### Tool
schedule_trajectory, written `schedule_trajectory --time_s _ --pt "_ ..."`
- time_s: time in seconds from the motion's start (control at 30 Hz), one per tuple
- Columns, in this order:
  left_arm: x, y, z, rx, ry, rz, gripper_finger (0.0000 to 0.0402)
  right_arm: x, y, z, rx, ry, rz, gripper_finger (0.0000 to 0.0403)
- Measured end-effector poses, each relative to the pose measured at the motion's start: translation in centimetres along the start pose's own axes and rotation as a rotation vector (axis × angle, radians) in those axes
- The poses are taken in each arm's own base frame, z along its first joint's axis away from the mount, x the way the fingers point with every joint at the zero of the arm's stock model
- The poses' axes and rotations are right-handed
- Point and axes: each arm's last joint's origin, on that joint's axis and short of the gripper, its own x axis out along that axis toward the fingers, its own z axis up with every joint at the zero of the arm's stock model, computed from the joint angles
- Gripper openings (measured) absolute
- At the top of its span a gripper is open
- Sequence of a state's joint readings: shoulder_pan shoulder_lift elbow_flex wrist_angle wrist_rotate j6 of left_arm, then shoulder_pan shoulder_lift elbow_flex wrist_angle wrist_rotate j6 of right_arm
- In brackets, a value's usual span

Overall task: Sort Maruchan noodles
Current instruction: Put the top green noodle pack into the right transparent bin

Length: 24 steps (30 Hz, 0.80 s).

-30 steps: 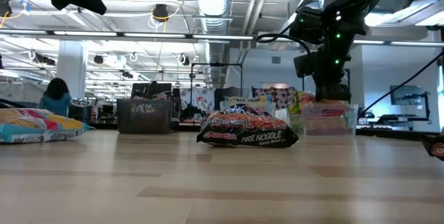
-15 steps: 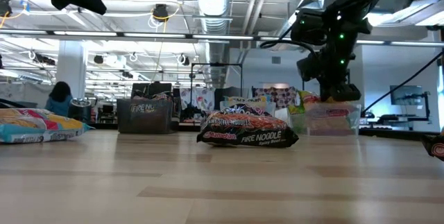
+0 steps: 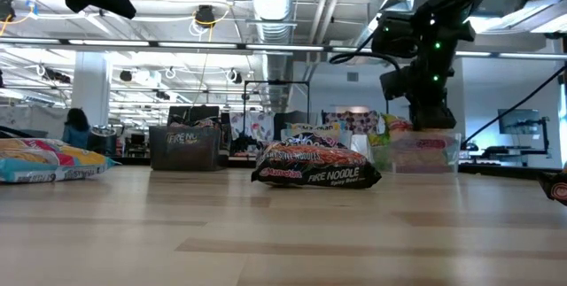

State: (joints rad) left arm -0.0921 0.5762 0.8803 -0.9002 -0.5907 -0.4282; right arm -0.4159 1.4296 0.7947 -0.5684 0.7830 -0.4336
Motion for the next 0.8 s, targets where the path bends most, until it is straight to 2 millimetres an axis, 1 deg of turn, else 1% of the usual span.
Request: schedule_trajectory --time_s 0.27,0.33,0.4,0.5,0.67,0.8 --pt "0.0 0.0 0.0 -0.001 0.000 0.000 0.0045 -2.3 -1.6 1.1 0.168 -0.009 0.017 0.0092" --pt "0.0 0.0 0.0 -0.001 0.000 0.000 0.0045 -2.8 -2.0 1.2 0.226 -0.007 0.064 0.0093" --pt "0.0 0.0 0.0 -0.001 0.000 0.000 0.0045 -2.9 -2.3 1.3 0.310 -0.008 0.160 0.0093" --pt "0.0 0.0 0.0 0.009 0.001 0.000 0.0045 -2.5 -2.6 1.2 0.438 -0.002 0.272 0.0092" --pt "0.0 0.0 0.0 0.027 0.001 0.001 0.0045 -1.3 -3.6 0.5 0.571 0.039 0.360 0.0077" --pt "0.0 0.0 0.0 0.027 0.001 0.001 0.0045 -0.3 -4.5 -0.1 0.638 0.072 0.367 0.0057"
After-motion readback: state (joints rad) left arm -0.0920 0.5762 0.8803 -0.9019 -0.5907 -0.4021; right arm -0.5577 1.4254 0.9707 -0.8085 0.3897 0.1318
